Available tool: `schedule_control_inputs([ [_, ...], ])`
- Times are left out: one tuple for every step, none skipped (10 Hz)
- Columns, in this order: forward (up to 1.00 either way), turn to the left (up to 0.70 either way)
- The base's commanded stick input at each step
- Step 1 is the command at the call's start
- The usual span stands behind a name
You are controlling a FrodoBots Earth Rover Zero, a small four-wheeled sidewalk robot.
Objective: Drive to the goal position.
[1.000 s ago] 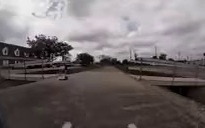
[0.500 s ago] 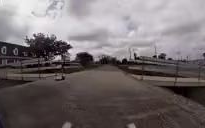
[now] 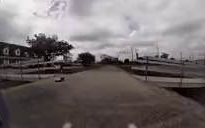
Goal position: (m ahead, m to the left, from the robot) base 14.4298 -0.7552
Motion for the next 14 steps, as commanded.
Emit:
schedule_control_inputs([
  [0.6,0.0],
  [0.6,0.0],
  [0.6,0.0],
  [0.6,0.0],
  [0.6,0.0],
  [0.6,0.0],
  [0.6,0.0],
  [0.6,0.0],
  [0.6,0.0],
  [0.6,0.0],
  [0.6,0.0],
  [0.6,0.0],
  [0.6,0.0],
  [0.6,0.0],
])
